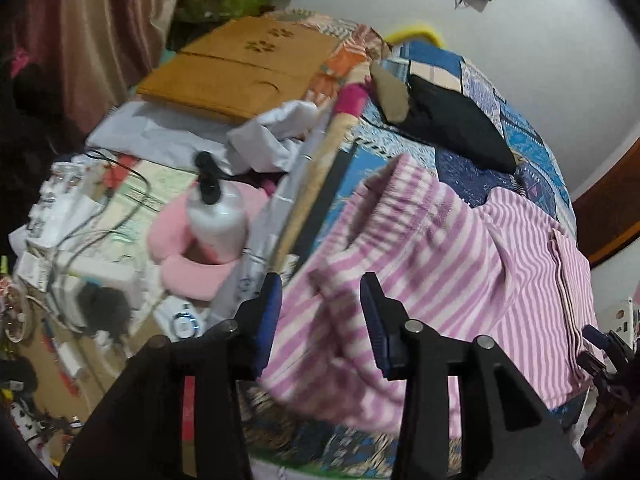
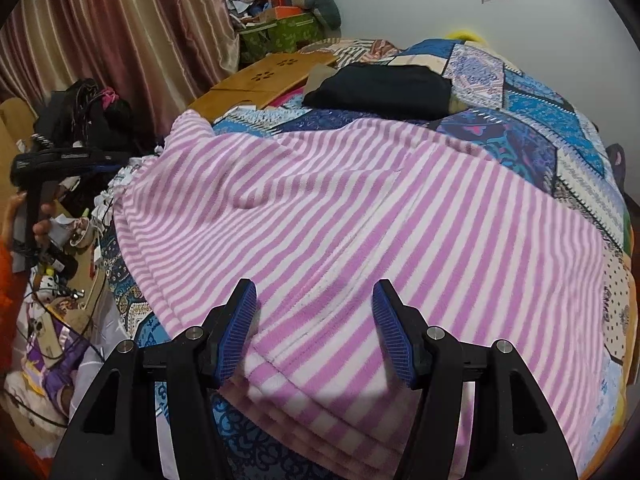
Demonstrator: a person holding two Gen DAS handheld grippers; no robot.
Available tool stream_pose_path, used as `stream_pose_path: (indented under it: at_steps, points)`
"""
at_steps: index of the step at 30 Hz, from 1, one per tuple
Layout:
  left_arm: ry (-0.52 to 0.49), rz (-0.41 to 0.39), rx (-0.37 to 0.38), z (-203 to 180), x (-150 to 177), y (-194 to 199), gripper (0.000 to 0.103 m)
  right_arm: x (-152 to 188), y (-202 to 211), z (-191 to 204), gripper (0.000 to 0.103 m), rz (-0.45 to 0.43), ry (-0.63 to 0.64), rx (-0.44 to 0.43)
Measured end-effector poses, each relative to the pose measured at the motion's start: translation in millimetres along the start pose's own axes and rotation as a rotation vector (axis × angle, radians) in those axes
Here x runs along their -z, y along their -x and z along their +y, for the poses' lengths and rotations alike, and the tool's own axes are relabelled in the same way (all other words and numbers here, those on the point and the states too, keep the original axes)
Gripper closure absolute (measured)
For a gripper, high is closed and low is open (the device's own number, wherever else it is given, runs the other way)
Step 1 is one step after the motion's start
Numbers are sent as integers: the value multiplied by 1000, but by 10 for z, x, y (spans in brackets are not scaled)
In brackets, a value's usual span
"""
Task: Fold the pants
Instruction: 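Lay the held cloth leg onto the stack and open the left tool, then grasp the striped pants leg end with the left tool and lift it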
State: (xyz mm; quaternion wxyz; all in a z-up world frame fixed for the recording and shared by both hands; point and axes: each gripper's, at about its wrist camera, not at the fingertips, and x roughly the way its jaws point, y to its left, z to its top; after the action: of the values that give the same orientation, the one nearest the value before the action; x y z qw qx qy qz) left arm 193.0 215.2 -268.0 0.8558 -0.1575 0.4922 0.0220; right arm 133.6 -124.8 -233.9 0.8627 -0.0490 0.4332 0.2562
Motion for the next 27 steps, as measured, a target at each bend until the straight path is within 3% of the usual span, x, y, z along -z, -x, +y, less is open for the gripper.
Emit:
stream_pose_path:
  at_steps: [3, 4, 5, 6, 11, 16, 22, 24, 27]
  points:
    - [4, 23, 36, -69, -32, -159, 63, 21, 104, -87, 46, -15, -18, 26]
    - [-1, 27, 39, -96, -29, -194, 68, 30, 127, -123, 46, -17, -26, 36]
    - [-20, 25, 15, -143, -21, -231, 79, 51, 156, -171, 46, -17, -36, 55]
    - [-33, 22, -10, -164, -14, -246, 83, 72, 179, -214, 46, -16, -44, 77]
    - [-57, -44, -72, -193, 28, -65, 91, 191, 277, -430, 46, -1, -88, 142]
    - [-27, -123, -128, -28, 149, 360, 91, 285, 256, -532, 46, 19, -109, 152]
    - [51, -40, -110, 211, 446, 295, 90, 274, 222, -518, 46, 4, -104, 147]
    - [61, 7, -121, 249, 521, 176, 86, 278, 212, -513, 46, 1, -102, 146]
    - [121, 3, -100, 352, 573, 193, 66, 286, 215, -522, 46, -2, -104, 144]
